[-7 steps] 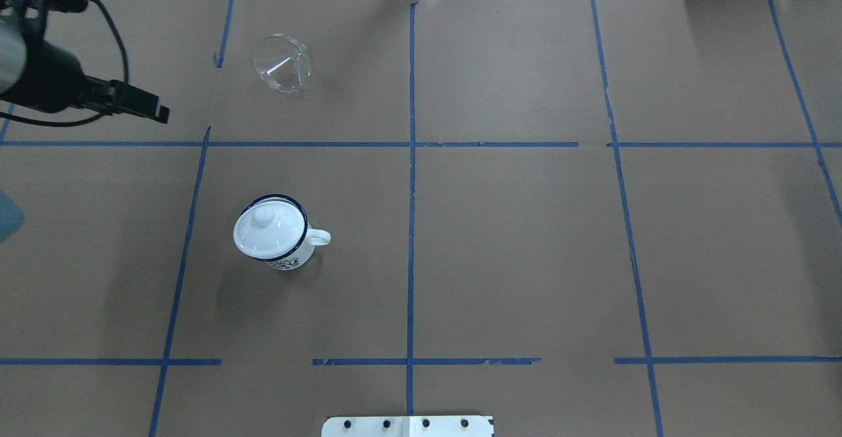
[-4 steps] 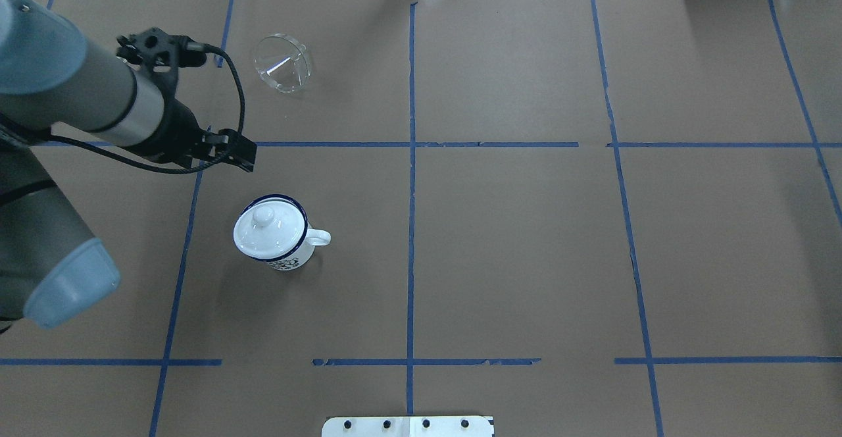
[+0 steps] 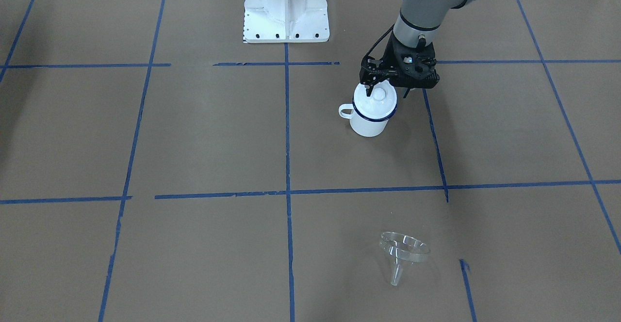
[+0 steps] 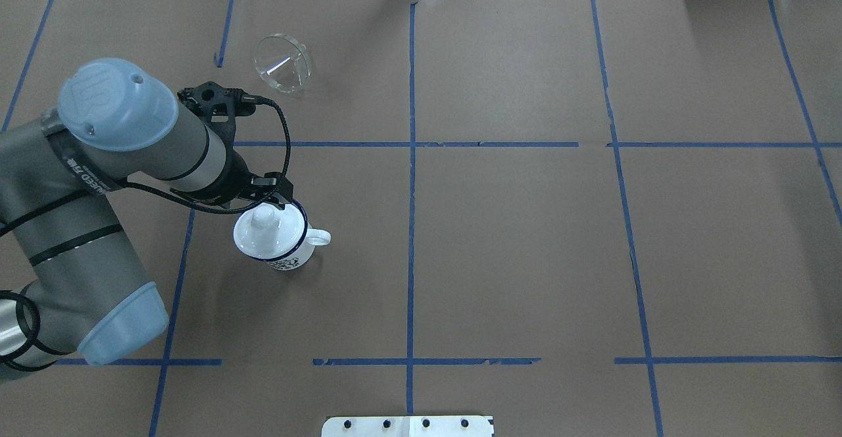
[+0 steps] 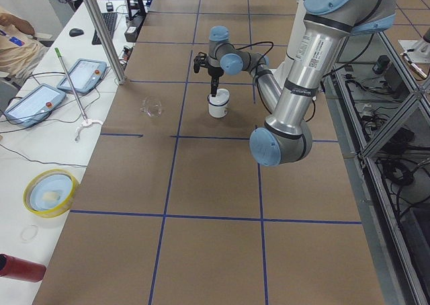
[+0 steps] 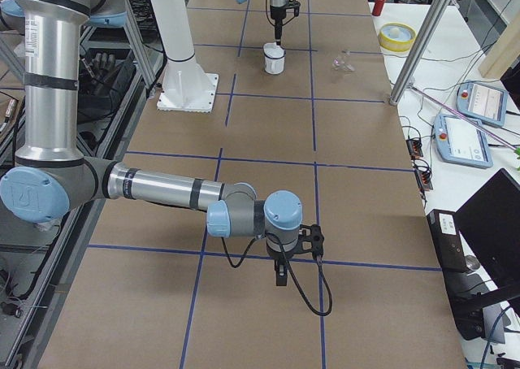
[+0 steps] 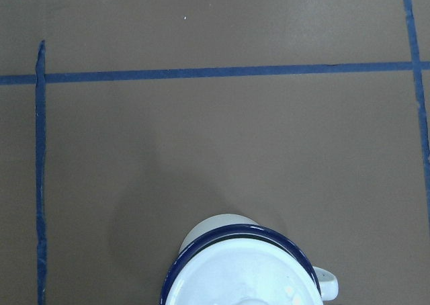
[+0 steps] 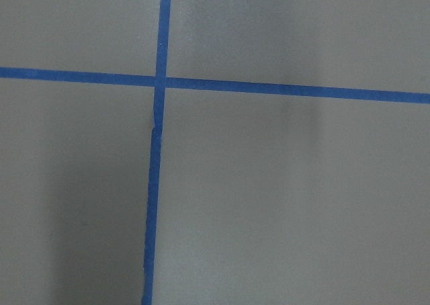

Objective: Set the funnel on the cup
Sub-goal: 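Move the left gripper down over the white lid on the mug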

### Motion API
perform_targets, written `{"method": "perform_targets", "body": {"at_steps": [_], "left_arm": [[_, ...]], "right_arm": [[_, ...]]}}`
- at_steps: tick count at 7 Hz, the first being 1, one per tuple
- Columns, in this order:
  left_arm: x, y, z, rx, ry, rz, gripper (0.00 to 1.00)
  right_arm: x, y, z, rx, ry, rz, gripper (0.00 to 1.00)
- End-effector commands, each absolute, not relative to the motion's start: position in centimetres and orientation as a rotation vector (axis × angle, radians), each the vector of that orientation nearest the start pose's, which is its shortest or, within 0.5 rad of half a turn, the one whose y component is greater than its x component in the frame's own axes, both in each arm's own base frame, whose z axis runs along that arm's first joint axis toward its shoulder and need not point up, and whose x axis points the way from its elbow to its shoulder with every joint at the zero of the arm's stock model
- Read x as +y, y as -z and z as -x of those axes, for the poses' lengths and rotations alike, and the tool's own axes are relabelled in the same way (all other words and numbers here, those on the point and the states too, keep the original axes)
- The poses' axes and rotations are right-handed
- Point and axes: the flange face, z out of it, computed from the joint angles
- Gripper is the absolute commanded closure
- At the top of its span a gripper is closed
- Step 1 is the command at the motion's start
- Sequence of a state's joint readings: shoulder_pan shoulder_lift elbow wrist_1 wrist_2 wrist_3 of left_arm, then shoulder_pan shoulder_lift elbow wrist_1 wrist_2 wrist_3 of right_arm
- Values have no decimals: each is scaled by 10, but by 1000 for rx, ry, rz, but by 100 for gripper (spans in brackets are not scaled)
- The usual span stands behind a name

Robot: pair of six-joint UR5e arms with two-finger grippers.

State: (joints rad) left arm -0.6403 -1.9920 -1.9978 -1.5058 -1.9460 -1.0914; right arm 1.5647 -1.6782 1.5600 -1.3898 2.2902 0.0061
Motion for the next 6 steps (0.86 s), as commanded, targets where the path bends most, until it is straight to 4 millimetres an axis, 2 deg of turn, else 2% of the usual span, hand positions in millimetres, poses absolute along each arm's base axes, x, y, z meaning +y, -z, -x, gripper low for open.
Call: {"method": "perform_targets", "body": {"at_steps": [1, 5, 6], "left_arm": [[-412, -247, -409, 845, 15, -105, 15], [-405, -246, -416, 848, 3, -97, 21], [-405, -247, -416, 846, 3, -96, 31]], "right_arm": [[-449, -700, -65, -720, 23, -56, 0], [-449, -700, -65, -720, 23, -56, 0], [-449, -700, -65, -720, 23, -56, 0]]}}
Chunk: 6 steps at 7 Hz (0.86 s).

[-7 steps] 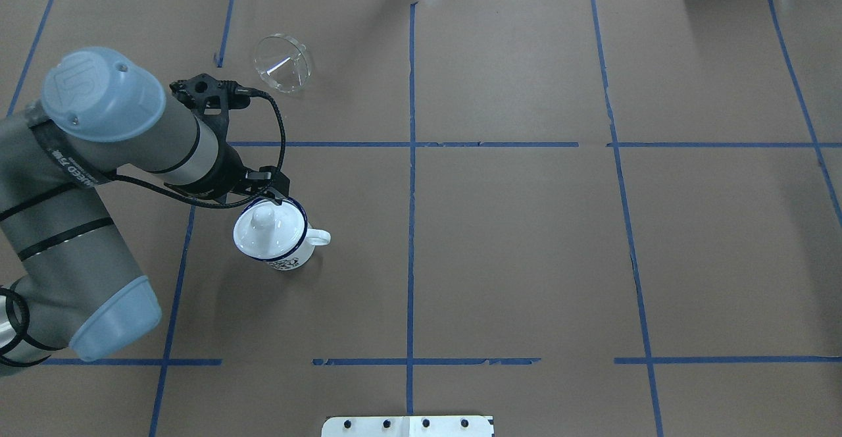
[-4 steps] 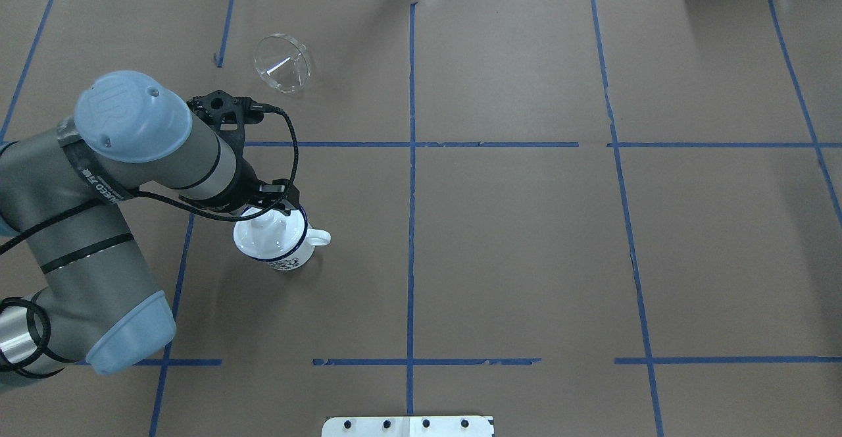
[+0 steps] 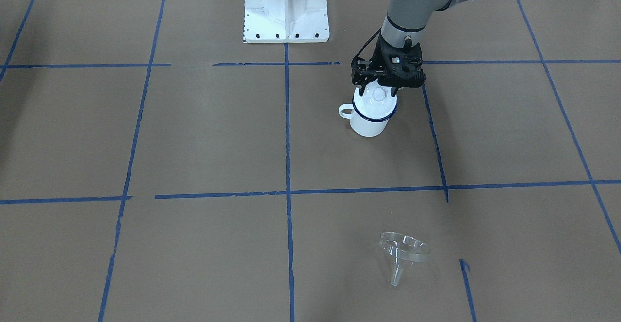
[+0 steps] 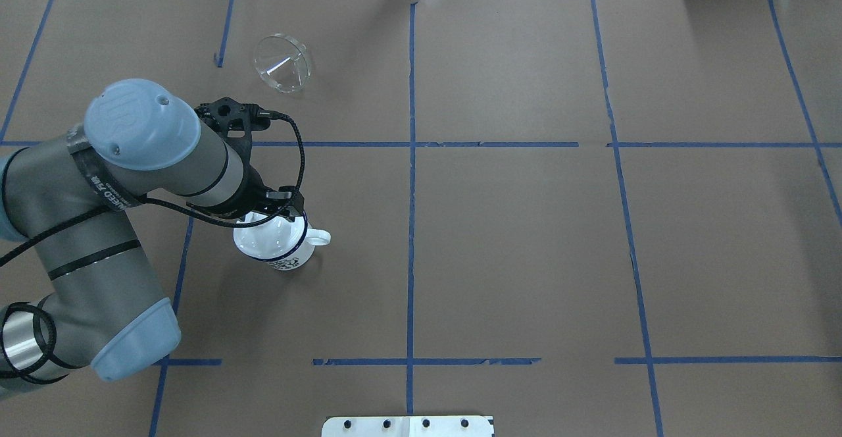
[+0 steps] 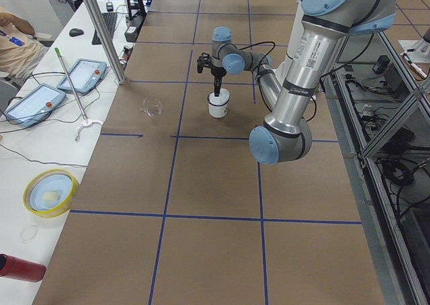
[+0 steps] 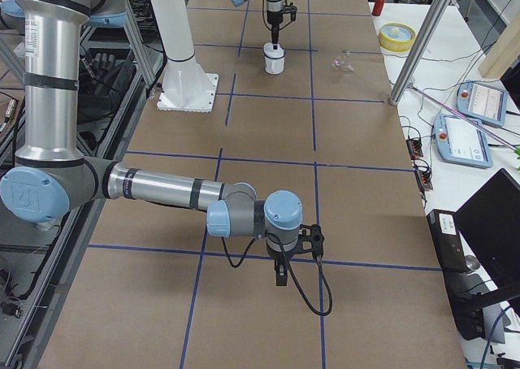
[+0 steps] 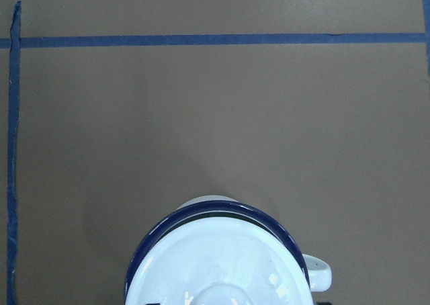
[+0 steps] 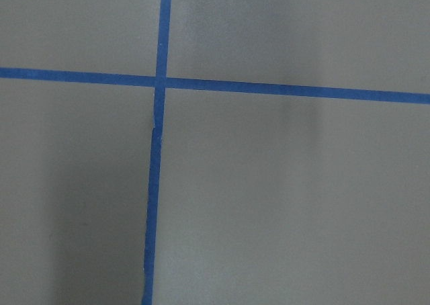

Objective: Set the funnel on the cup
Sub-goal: 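Move the left gripper down over the white lid on the mug, then close the left gripper on the white lid's knob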

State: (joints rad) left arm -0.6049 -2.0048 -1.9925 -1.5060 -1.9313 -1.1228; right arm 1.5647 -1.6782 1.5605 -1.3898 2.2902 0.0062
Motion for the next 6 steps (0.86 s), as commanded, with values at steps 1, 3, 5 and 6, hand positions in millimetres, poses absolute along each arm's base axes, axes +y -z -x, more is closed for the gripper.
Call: {"method": "perform_targets", "body": {"at_steps": [1, 3, 5, 6], "left_arm": [[-405, -248, -416, 845, 3, -96, 45], [-405, -248, -415, 842, 3, -95, 72], [-406, -242, -407, 851, 9, -105, 100], [-403, -234, -400, 856, 2, -114, 100]], "right_arm": [[-449, -700, -65, -720, 23, -56, 0], [-449, -700, -65, -720, 23, -56, 0], [-449, -700, -65, -720, 23, -56, 0], [-449, -700, -65, -720, 23, -56, 0]]}}
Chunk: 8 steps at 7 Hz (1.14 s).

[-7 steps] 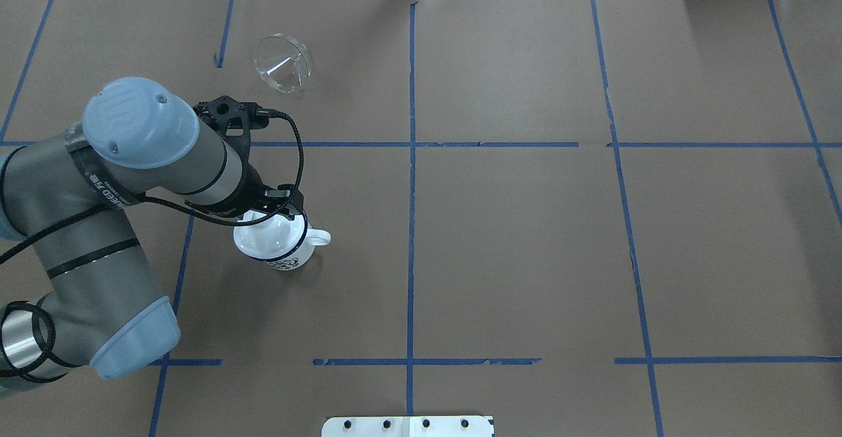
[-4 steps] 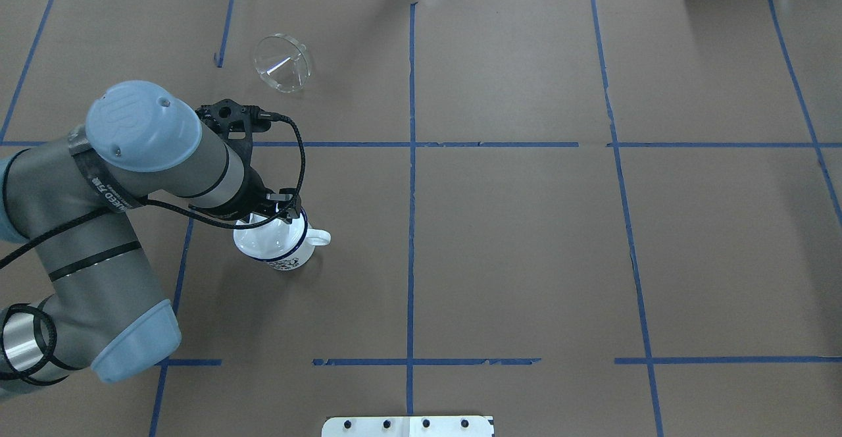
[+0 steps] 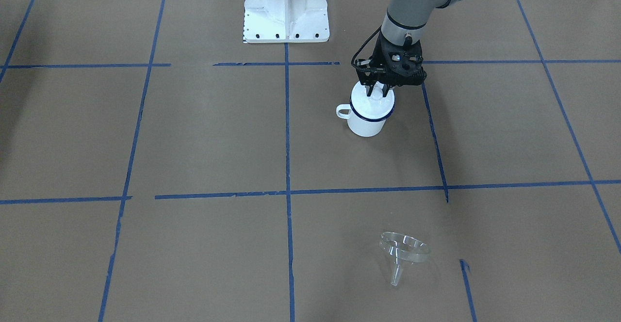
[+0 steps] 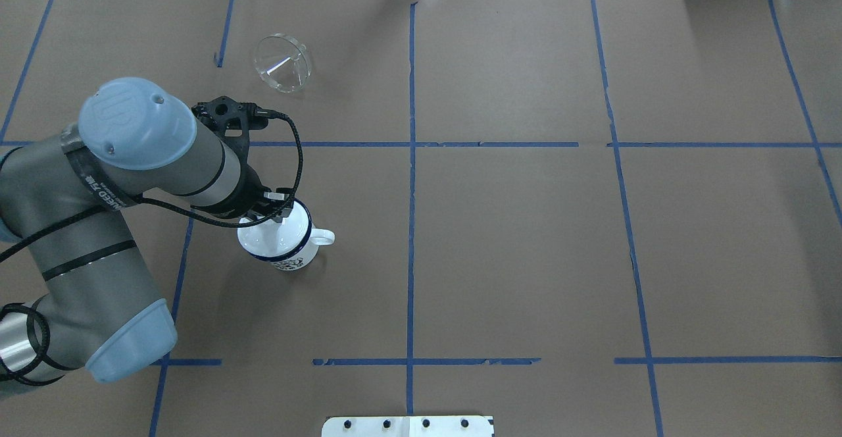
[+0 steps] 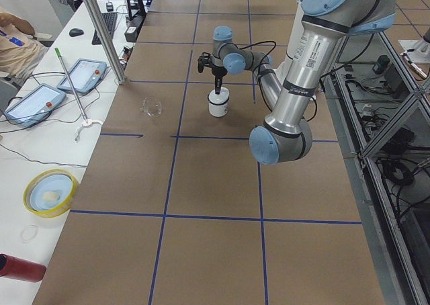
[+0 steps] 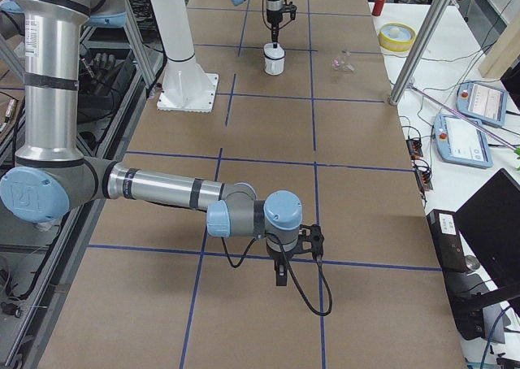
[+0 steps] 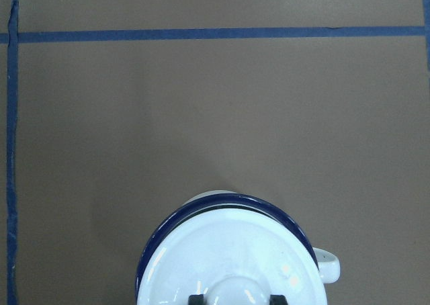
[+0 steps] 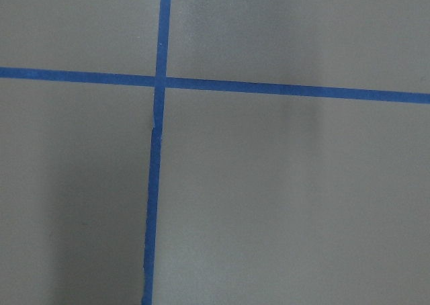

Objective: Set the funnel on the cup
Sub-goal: 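Close the left gripper on the white lid's knob, then lift the lid off the mug and carry it nearer the robot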

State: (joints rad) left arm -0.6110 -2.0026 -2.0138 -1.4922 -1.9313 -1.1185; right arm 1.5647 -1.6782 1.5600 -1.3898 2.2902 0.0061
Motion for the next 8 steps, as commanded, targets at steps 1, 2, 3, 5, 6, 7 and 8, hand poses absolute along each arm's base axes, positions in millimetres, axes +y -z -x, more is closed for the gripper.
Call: {"method": "perform_targets", "body": {"at_steps": [1, 2, 3, 5, 6, 7, 8], "left_arm": [[-397, -213, -371, 880, 7, -140, 100], [-399, -191, -318, 923, -18, -241, 100], [-377, -208, -289, 924, -34, -255, 100], [-364, -261, -273, 953, -17, -299, 100], [-349, -302, -273, 961, 27, -353, 100], [-338, -335, -301, 950, 89, -357, 100], [-327, -361, -335, 905, 121, -330, 100]], "right_arm": [[-449, -700, -65, -720, 23, -56, 0], [-449, -700, -65, -720, 23, -56, 0], [-449, -700, -65, -720, 23, -56, 0], [-449, -700, -65, -720, 23, -56, 0], [-449, -700, -65, -720, 23, -56, 0], [-449, -700, -65, -720, 23, -56, 0], [-449, -700, -65, -720, 23, -56, 0]]}}
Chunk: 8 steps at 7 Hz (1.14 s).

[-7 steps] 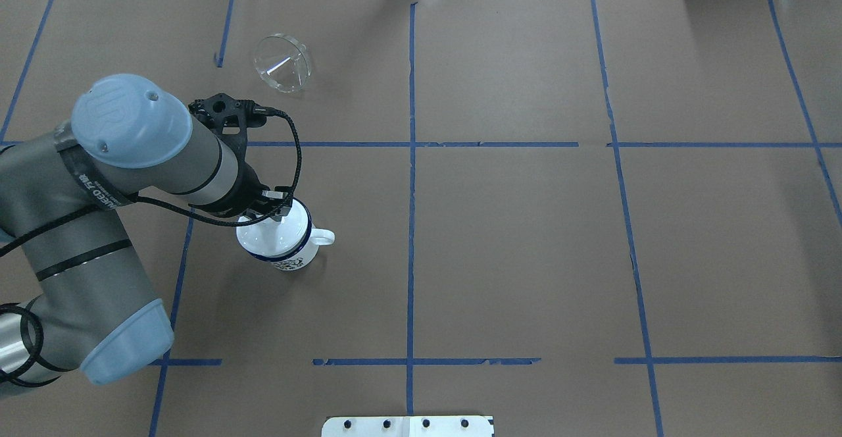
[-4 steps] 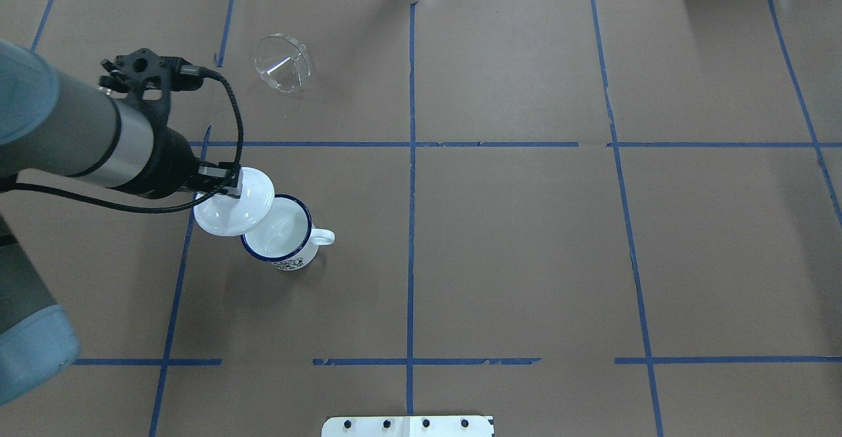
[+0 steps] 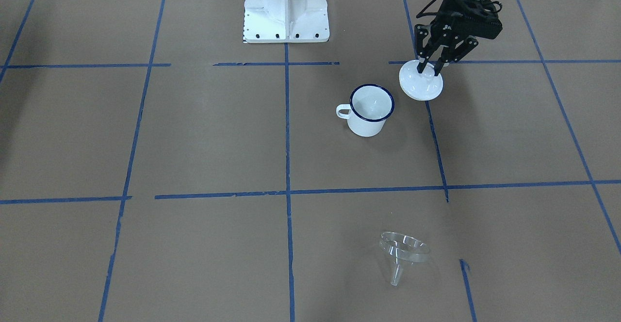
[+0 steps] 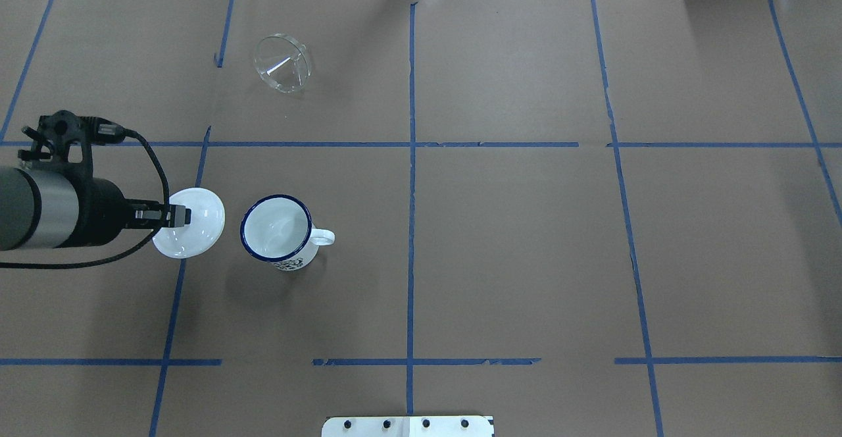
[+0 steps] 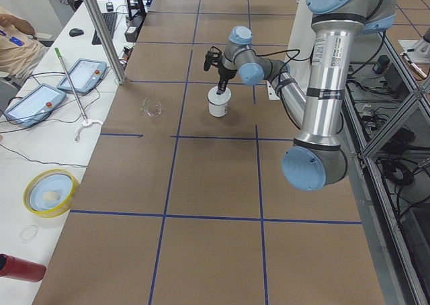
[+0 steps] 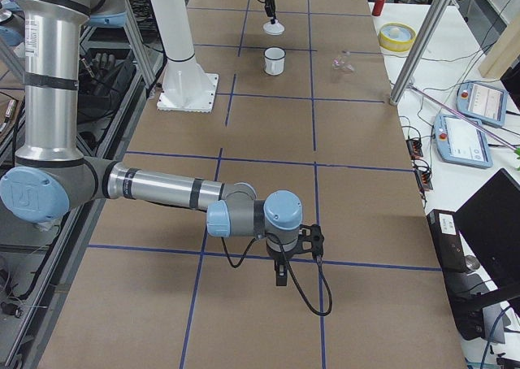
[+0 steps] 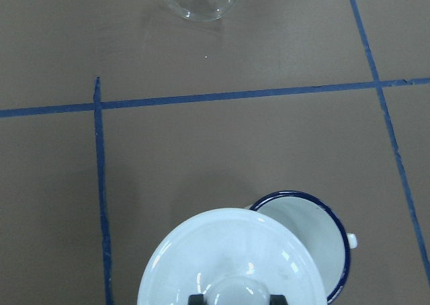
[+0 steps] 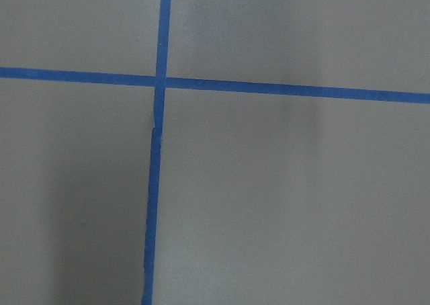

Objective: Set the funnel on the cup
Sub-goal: 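Lift the lid off the mug and carry it nearer the robot, then lower the lid onto the table beside the mug and release it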

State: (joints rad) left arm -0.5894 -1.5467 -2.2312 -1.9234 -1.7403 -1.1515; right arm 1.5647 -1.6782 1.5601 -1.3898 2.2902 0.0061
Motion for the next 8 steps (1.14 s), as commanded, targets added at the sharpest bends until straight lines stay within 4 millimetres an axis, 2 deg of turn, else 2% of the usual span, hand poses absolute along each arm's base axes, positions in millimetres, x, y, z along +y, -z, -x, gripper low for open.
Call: {"method": "perform_targets", "body": {"at_steps": [1, 3, 6, 8], "left_arm": [[-317, -383, -364, 878, 146, -327, 100], [-315, -415, -385, 858, 140, -336, 100], [-316, -415, -390, 856, 143, -348, 100], [-318, -410, -392, 862, 137, -355, 54]], "right_arm": [[-449, -700, -65, -720, 23, -56, 0], [-449, -700, -65, -720, 23, -56, 0], [-449, -700, -65, -720, 23, -56, 0], [-449, -700, -65, -720, 23, -56, 0]]}}
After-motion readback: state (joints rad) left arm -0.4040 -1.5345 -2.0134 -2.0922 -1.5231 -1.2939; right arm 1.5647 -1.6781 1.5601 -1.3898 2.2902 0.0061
